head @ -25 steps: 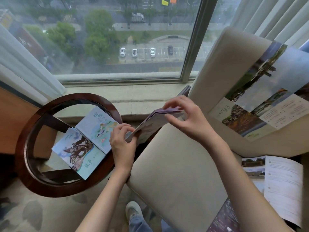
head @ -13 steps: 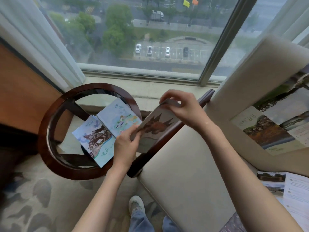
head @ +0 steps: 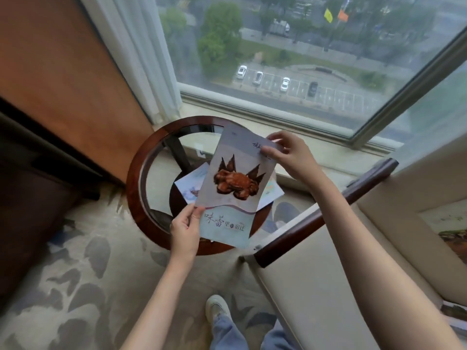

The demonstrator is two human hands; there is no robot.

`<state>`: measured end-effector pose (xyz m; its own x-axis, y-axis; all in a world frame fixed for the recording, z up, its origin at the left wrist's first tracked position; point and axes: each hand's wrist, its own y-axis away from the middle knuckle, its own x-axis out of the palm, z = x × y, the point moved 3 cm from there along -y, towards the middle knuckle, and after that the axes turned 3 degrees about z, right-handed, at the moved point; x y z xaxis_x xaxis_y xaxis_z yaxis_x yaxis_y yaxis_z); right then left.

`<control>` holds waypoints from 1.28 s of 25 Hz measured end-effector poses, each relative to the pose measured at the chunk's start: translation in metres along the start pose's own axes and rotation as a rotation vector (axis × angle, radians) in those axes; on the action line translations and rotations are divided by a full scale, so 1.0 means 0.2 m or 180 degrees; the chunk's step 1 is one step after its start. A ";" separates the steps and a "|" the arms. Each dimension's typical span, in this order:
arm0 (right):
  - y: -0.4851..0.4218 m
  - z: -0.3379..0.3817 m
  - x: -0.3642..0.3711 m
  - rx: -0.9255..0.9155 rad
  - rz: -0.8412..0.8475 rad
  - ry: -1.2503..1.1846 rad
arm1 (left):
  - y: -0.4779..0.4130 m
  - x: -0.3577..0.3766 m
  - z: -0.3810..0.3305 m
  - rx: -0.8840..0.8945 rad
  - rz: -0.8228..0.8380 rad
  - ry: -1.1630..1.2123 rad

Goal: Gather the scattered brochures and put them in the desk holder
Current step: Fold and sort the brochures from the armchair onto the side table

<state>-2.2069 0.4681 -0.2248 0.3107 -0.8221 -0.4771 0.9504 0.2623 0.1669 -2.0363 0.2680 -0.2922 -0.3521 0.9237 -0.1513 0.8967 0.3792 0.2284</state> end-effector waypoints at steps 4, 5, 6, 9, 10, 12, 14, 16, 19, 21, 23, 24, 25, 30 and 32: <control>0.00 -0.01 0.37 0.0932 0.0137 -0.1318 | -0.01 -0.17 0.14 -0.0399 -0.0201 0.0360; 0.00 -0.01 0.48 0.1028 0.0370 -0.1340 | -0.03 -0.21 0.18 -0.0524 -0.0344 0.0474; 0.02 -0.02 0.59 0.1067 0.0636 -0.1228 | -0.04 -0.24 0.21 -0.0652 -0.0528 0.0581; 0.09 -0.10 0.85 0.1216 0.1120 -0.0670 | -0.10 -0.30 0.32 -0.0998 -0.0921 0.0790; 0.11 -0.15 0.90 0.1289 0.1138 -0.0527 | -0.12 -0.30 0.37 -0.1133 -0.0938 0.0807; 0.10 -0.23 0.94 0.1337 0.1037 -0.0348 | -0.14 -0.28 0.46 -0.1415 -0.0884 0.0818; 0.06 -0.30 0.94 0.1272 0.0864 0.0081 | -0.15 -0.23 0.52 -0.1655 -0.0716 0.0765; 0.03 -0.37 0.92 0.1232 0.0730 0.0642 | -0.17 -0.18 0.58 -0.1794 -0.0399 0.0369; 0.01 -0.48 0.91 0.1219 0.0567 0.1098 | -0.20 -0.10 0.64 -0.1883 0.0218 -0.0352; -0.02 -0.55 0.91 0.1178 0.0477 0.1269 | -0.23 -0.05 0.66 -0.1915 0.0515 -0.0747; -0.04 -0.59 0.92 0.1087 0.0462 0.1507 | -0.27 -0.03 0.69 -0.1908 0.0635 -0.1123; -0.05 -0.61 0.94 0.1040 0.0455 0.1632 | -0.29 -0.01 0.70 -0.1914 0.0677 -0.1236; -0.06 -0.62 0.95 0.0991 0.0460 0.1781 | -0.30 0.00 0.72 -0.1937 0.0726 -0.1311; -0.03 -0.64 1.03 0.0988 0.0383 0.2477 | -0.32 0.03 0.70 -0.1804 0.0582 -0.2158; -0.01 -0.63 1.05 0.1072 0.0389 0.2583 | -0.32 0.05 0.65 -0.1763 0.0219 -0.2225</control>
<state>-2.1416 0.3577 -0.4342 0.4442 -0.1527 -0.8828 0.8958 0.0571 0.4408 -2.0614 0.2451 -0.4338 0.1039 0.7694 -0.6303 0.5878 0.4637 0.6629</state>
